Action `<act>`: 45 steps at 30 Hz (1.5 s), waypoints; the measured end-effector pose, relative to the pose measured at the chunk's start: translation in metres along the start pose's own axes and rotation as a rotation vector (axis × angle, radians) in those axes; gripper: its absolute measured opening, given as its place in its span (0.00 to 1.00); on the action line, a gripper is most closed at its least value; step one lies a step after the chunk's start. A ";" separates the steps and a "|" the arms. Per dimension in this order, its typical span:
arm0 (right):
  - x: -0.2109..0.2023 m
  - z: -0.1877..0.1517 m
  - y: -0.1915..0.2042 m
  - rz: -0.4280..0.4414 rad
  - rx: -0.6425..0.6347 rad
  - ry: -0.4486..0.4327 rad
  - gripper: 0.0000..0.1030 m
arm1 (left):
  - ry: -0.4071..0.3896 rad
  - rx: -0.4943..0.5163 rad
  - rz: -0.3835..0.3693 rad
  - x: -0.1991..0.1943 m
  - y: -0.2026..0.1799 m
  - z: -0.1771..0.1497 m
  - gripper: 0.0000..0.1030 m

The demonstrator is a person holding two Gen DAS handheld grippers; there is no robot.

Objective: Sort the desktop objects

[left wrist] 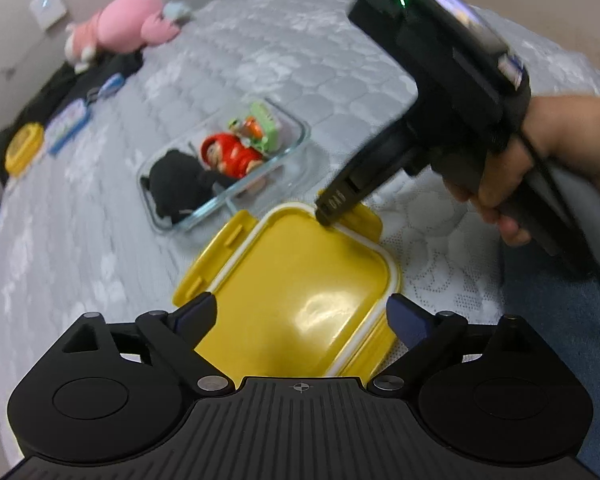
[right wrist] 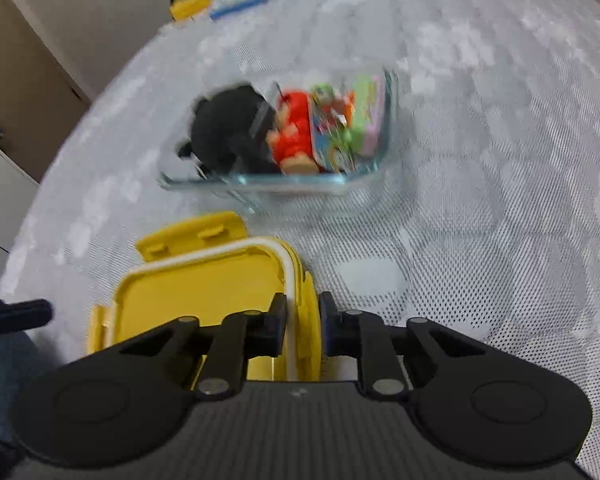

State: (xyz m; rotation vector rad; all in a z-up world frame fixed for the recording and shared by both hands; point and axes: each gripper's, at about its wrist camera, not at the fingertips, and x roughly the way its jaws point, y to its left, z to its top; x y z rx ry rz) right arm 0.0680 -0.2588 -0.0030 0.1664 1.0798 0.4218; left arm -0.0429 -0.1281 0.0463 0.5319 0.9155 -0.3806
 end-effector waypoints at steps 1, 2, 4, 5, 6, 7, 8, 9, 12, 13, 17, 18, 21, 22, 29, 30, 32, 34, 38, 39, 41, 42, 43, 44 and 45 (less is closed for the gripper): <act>-0.006 0.001 -0.001 0.012 0.009 -0.011 0.12 | -0.006 0.022 0.018 -0.002 -0.005 -0.001 0.94; -0.012 0.002 0.000 0.022 0.013 -0.019 0.10 | -0.012 0.044 0.037 -0.004 -0.010 -0.001 0.94; -0.025 0.004 0.005 0.040 0.009 -0.035 0.10 | -0.025 0.065 0.064 -0.008 -0.017 -0.002 0.95; -0.031 0.006 0.008 0.049 0.007 -0.043 0.09 | -0.031 0.069 0.068 -0.011 -0.020 -0.002 0.95; -0.036 0.006 0.011 0.057 0.003 -0.049 0.09 | -0.037 0.066 0.066 -0.013 -0.022 -0.003 0.96; -0.038 0.006 0.014 0.061 -0.003 -0.052 0.09 | -0.040 0.061 0.063 -0.015 -0.023 -0.003 0.96; -0.041 0.006 0.017 0.066 -0.009 -0.055 0.09 | -0.041 0.055 0.064 -0.016 -0.024 -0.004 0.96; -0.043 0.006 0.020 0.071 -0.015 -0.058 0.09 | -0.042 0.048 0.067 -0.017 -0.025 -0.004 0.96; -0.051 0.006 0.029 0.085 -0.032 -0.068 0.09 | -0.045 0.024 0.088 -0.016 -0.027 -0.006 0.96; -0.053 0.006 0.032 0.090 -0.038 -0.071 0.09 | -0.046 0.014 0.093 -0.014 -0.028 -0.007 0.96; -0.063 0.006 0.044 0.109 -0.062 -0.084 0.10 | -0.053 0.000 0.152 -0.002 -0.034 -0.010 0.96; -0.065 0.005 0.048 0.114 -0.068 -0.087 0.10 | -0.052 0.000 0.174 0.003 -0.035 -0.011 0.96; -0.064 0.005 0.051 0.130 -0.073 -0.080 0.10 | -0.080 -0.011 0.221 0.016 -0.037 -0.013 0.96; -0.063 0.005 0.051 0.136 -0.074 -0.076 0.11 | -0.091 -0.022 0.231 0.020 -0.036 -0.014 0.96; -0.053 -0.002 0.051 0.178 -0.065 -0.044 0.21 | -0.107 -0.027 0.215 0.043 -0.021 -0.017 0.51; -0.051 -0.004 0.051 0.171 -0.064 -0.042 0.23 | -0.105 -0.038 0.202 0.043 -0.016 -0.017 0.50; -0.045 -0.005 0.049 0.165 -0.055 -0.045 0.23 | -0.100 -0.068 0.168 0.042 -0.005 -0.017 0.41; -0.041 -0.004 0.042 0.175 -0.011 -0.052 0.25 | -0.094 -0.103 0.131 0.041 0.011 -0.014 0.38; -0.037 -0.003 0.016 0.216 0.180 -0.103 0.50 | -0.083 -0.183 0.057 0.036 0.044 -0.005 0.34; -0.037 -0.004 0.009 0.234 0.235 -0.117 0.57 | -0.081 -0.212 0.040 0.035 0.054 -0.001 0.34; -0.038 -0.007 -0.002 0.287 0.322 -0.141 0.59 | -0.077 -0.269 0.006 0.032 0.072 0.005 0.32; -0.039 -0.009 -0.007 0.303 0.363 -0.158 0.56 | -0.075 -0.298 -0.011 0.030 0.082 0.009 0.31; -0.042 -0.012 -0.012 0.300 0.403 -0.193 0.56 | -0.075 -0.345 -0.042 0.029 0.091 0.010 0.31; -0.046 -0.016 -0.017 0.305 0.442 -0.239 0.56 | -0.076 -0.397 -0.077 0.029 0.101 0.011 0.31; -0.050 -0.019 -0.022 0.320 0.485 -0.284 0.56 | -0.077 -0.449 -0.112 0.028 0.111 0.012 0.31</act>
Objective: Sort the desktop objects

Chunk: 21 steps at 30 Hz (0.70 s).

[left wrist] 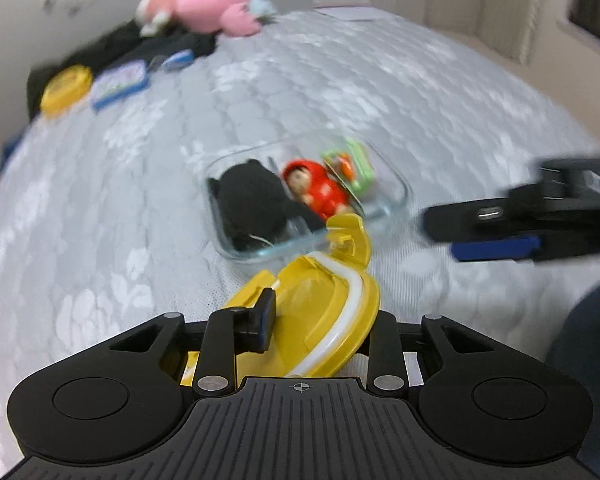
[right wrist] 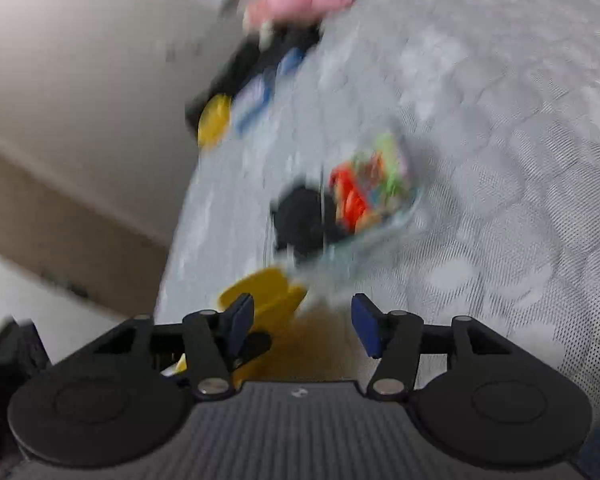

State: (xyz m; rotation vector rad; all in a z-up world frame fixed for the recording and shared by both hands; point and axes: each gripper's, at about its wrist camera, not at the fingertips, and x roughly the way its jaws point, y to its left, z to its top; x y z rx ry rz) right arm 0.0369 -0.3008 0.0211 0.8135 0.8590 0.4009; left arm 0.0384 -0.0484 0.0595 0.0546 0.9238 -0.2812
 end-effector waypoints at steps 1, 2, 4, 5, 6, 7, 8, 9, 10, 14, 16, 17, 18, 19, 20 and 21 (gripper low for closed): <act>-0.006 0.001 -0.005 0.020 0.037 -0.047 0.56 | 0.004 -0.053 -0.032 -0.002 0.008 0.005 0.31; -0.009 0.002 -0.010 0.031 0.072 -0.079 0.60 | 0.008 -0.107 -0.065 -0.003 0.016 0.010 0.31; -0.011 0.004 -0.020 0.024 0.129 -0.103 0.64 | 0.016 -0.213 -0.129 -0.007 0.032 0.021 0.31; -0.011 0.005 -0.026 0.012 0.145 -0.104 0.64 | 0.020 -0.267 -0.161 -0.008 0.040 0.026 0.29; -0.009 0.005 -0.031 -0.005 0.161 -0.099 0.64 | 0.019 -0.324 -0.209 -0.008 0.047 0.029 0.27; -0.007 0.004 -0.037 -0.022 0.177 -0.093 0.64 | 0.014 -0.379 -0.261 -0.007 0.054 0.031 0.24; -0.005 0.003 -0.042 -0.037 0.189 -0.087 0.64 | 0.003 -0.434 -0.316 -0.008 0.060 0.031 0.23; -0.004 0.003 -0.046 -0.049 0.196 -0.082 0.64 | -0.011 -0.503 -0.382 -0.005 0.068 0.030 0.25; -0.004 0.003 -0.049 -0.059 0.204 -0.082 0.64 | -0.025 -0.576 -0.451 -0.002 0.076 0.029 0.24; -0.005 0.003 -0.055 -0.071 0.220 -0.089 0.64 | -0.105 -0.791 -0.585 0.019 0.109 0.018 0.24; -0.003 0.002 -0.053 -0.098 0.197 -0.079 0.65 | -0.115 -0.827 -0.566 0.028 0.119 0.008 0.22; -0.002 0.001 -0.051 -0.117 0.182 -0.073 0.66 | -0.111 -0.832 -0.559 0.032 0.123 0.002 0.22; -0.001 -0.001 -0.048 -0.137 0.158 -0.067 0.67 | -0.107 -0.838 -0.551 0.036 0.126 -0.003 0.22; 0.001 -0.003 -0.044 -0.159 0.123 -0.062 0.68 | -0.105 -0.823 -0.550 0.037 0.126 -0.007 0.22; 0.003 -0.005 -0.039 -0.181 0.088 -0.057 0.68 | -0.103 -0.802 -0.551 0.038 0.125 -0.010 0.22; 0.005 -0.008 -0.035 -0.203 0.052 -0.051 0.68 | -0.101 -0.782 -0.553 0.038 0.123 -0.014 0.23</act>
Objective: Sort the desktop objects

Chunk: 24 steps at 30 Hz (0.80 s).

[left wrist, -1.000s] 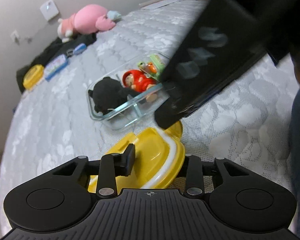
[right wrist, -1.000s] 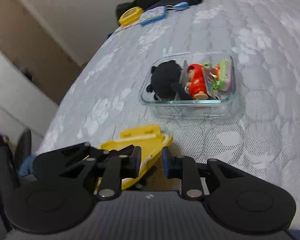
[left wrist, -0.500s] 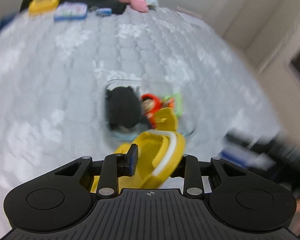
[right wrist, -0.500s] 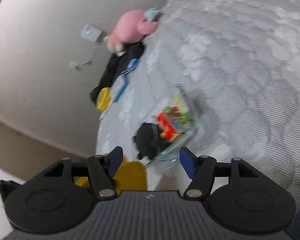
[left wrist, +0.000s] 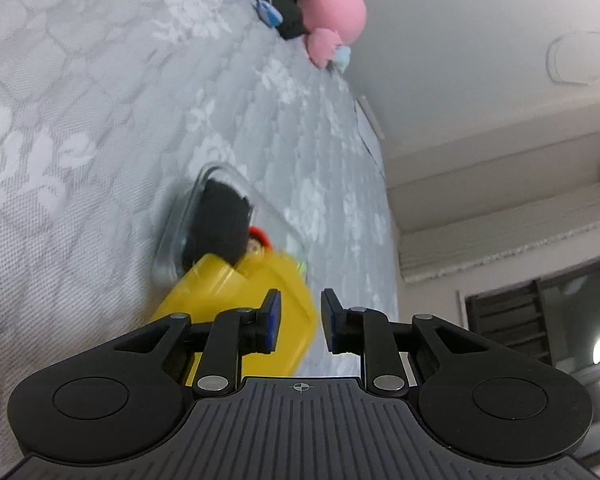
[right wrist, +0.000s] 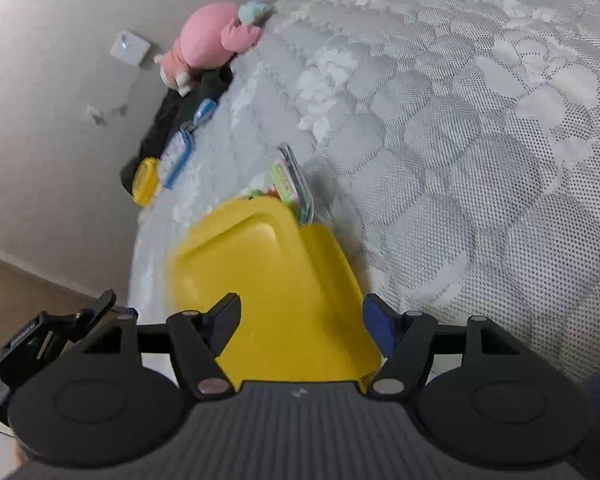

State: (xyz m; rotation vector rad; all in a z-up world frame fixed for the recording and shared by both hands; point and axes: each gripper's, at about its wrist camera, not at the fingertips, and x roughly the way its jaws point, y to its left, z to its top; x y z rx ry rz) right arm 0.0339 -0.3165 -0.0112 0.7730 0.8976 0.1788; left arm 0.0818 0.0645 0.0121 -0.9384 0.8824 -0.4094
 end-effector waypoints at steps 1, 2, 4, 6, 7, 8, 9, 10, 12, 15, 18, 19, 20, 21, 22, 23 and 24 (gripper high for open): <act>0.001 -0.002 0.005 -0.021 -0.036 0.001 0.68 | -0.002 0.040 0.016 0.000 -0.002 -0.004 0.23; 0.002 -0.005 0.009 -0.042 -0.072 0.002 0.68 | -0.008 0.097 0.048 -0.002 -0.006 -0.009 0.25; 0.004 -0.010 0.018 -0.084 -0.144 0.004 0.68 | -0.002 0.216 0.125 0.001 -0.016 -0.021 0.30; 0.006 -0.015 0.027 -0.122 -0.219 0.008 0.67 | 0.007 0.335 0.203 0.004 -0.027 -0.032 0.32; 0.009 -0.019 0.032 -0.131 -0.260 0.013 0.67 | 0.023 0.371 0.229 0.007 -0.030 -0.037 0.35; 0.012 -0.021 0.036 -0.138 -0.290 0.022 0.68 | 0.039 0.393 0.249 0.012 -0.030 -0.040 0.35; 0.016 -0.022 0.039 -0.144 -0.308 0.035 0.68 | 0.057 0.415 0.273 0.017 -0.030 -0.042 0.36; 0.020 -0.023 0.040 -0.150 -0.321 0.050 0.68 | 0.074 0.436 0.295 0.020 -0.030 -0.045 0.40; 0.027 -0.022 0.042 -0.165 -0.338 0.077 0.69 | 0.100 0.451 0.318 0.024 -0.026 -0.047 0.45; 0.036 -0.012 0.044 -0.183 -0.405 0.079 0.69 | 0.139 0.465 0.341 0.026 -0.021 -0.050 0.49; 0.052 0.005 0.045 -0.182 -0.484 0.120 0.71 | 0.161 0.516 0.350 0.026 -0.023 -0.056 0.51; 0.058 0.009 0.044 -0.174 -0.493 0.135 0.71 | 0.162 0.538 0.356 0.027 -0.024 -0.058 0.51; 0.062 0.014 0.042 -0.157 -0.492 0.143 0.72 | 0.160 0.553 0.359 0.028 -0.025 -0.059 0.51; 0.066 0.018 0.041 -0.138 -0.483 0.150 0.71 | 0.158 0.565 0.360 0.028 -0.026 -0.059 0.51; 0.068 0.020 0.041 -0.118 -0.464 0.156 0.71 | 0.156 0.567 0.358 0.028 -0.025 -0.059 0.51; 0.071 0.023 0.040 -0.097 -0.445 0.162 0.67 | 0.153 0.566 0.353 0.028 -0.025 -0.058 0.50; 0.072 0.024 0.040 -0.087 -0.429 0.164 0.67 | 0.154 0.563 0.341 0.028 -0.024 -0.057 0.49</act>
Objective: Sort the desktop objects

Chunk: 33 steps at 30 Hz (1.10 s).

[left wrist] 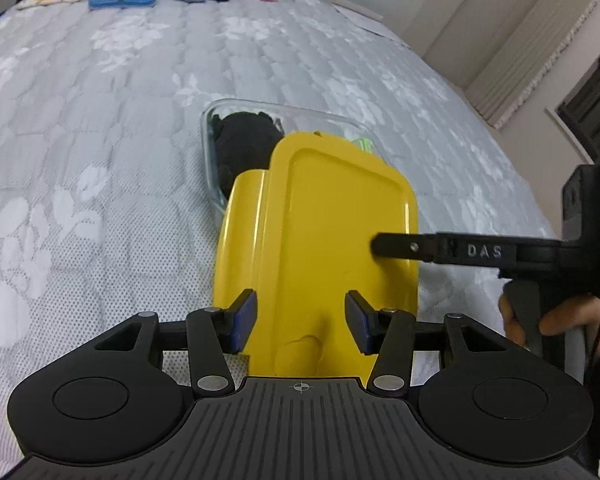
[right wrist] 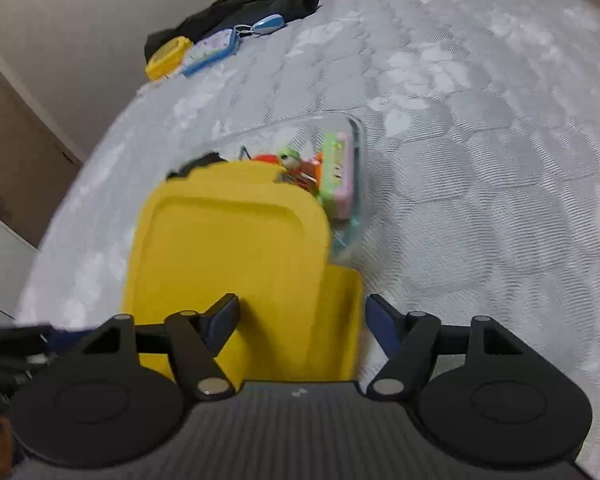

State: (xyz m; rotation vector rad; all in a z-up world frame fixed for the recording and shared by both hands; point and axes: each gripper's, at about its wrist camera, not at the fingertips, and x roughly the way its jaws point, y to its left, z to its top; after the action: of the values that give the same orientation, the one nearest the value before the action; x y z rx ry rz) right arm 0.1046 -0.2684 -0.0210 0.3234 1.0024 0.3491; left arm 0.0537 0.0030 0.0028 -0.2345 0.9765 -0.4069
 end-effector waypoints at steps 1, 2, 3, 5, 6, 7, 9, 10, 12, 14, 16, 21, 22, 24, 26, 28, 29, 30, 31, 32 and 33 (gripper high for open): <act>-0.001 0.001 -0.001 0.002 0.014 -0.003 0.66 | -0.001 -0.002 -0.014 -0.001 0.000 0.000 0.46; -0.002 0.000 -0.002 0.010 0.031 -0.007 0.61 | 0.001 0.000 -0.030 -0.001 0.000 0.000 0.45; -0.004 0.001 -0.004 0.029 0.052 -0.007 0.49 | 0.004 0.003 -0.046 -0.001 -0.002 0.000 0.45; -0.008 0.002 -0.009 0.084 0.093 0.004 0.39 | -0.001 0.031 -0.062 -0.001 -0.008 0.000 0.45; -0.008 0.003 -0.008 0.084 0.087 0.005 0.39 | -0.003 0.044 -0.069 -0.001 -0.011 0.000 0.45; -0.009 0.003 -0.008 0.084 0.081 0.005 0.39 | -0.002 0.051 -0.075 -0.001 -0.014 0.000 0.45; -0.010 0.004 -0.007 0.084 0.069 0.006 0.39 | 0.001 0.056 -0.073 0.001 -0.015 0.001 0.45; -0.010 0.005 -0.006 0.085 0.063 0.007 0.39 | 0.000 0.055 -0.066 0.002 -0.015 0.001 0.45; -0.011 0.006 -0.005 0.085 0.050 0.008 0.39 | -0.003 0.048 -0.056 0.002 -0.013 0.001 0.45; -0.012 0.007 -0.004 0.085 0.038 0.009 0.39 | -0.009 0.046 -0.049 0.001 -0.012 0.001 0.45; -0.013 0.008 -0.003 0.085 0.026 0.010 0.39 | -0.015 0.056 -0.035 -0.001 -0.013 0.001 0.45; -0.011 0.006 -0.006 0.090 0.034 0.012 0.39 | -0.016 0.066 -0.023 -0.001 -0.014 0.001 0.45; -0.011 0.006 -0.006 0.091 0.036 0.012 0.39 | -0.016 0.067 -0.020 -0.002 -0.014 0.001 0.45; -0.010 0.005 -0.007 0.093 0.041 0.013 0.40 | -0.017 0.067 -0.016 -0.002 -0.014 0.001 0.45; -0.009 0.005 -0.008 0.095 0.047 0.012 0.40 | -0.016 0.065 -0.015 -0.002 -0.013 0.001 0.45; -0.010 0.004 -0.008 0.096 0.052 0.004 0.40 | -0.033 0.051 -0.015 -0.005 -0.010 0.002 0.45; -0.012 0.004 -0.007 0.092 0.047 -0.004 0.39 | -0.052 0.031 -0.016 -0.008 -0.006 0.004 0.45; -0.014 0.004 -0.004 0.085 0.035 -0.015 0.39 | -0.080 -0.006 -0.017 -0.014 0.001 0.006 0.45; -0.018 0.006 0.001 0.076 0.015 -0.028 0.39 | -0.104 -0.050 -0.017 -0.019 0.010 0.008 0.45; -0.022 0.009 0.006 0.069 -0.010 -0.039 0.38 | -0.123 -0.098 -0.017 -0.023 0.019 0.010 0.45; -0.027 0.014 0.013 0.061 -0.040 -0.051 0.37 | -0.131 -0.140 -0.017 -0.024 0.028 0.012 0.45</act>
State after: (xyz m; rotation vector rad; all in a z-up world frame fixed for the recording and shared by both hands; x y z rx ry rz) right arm 0.1013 -0.2699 0.0115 0.3258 0.9362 0.4134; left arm 0.0584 0.0391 0.0174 -0.3915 0.8753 -0.3345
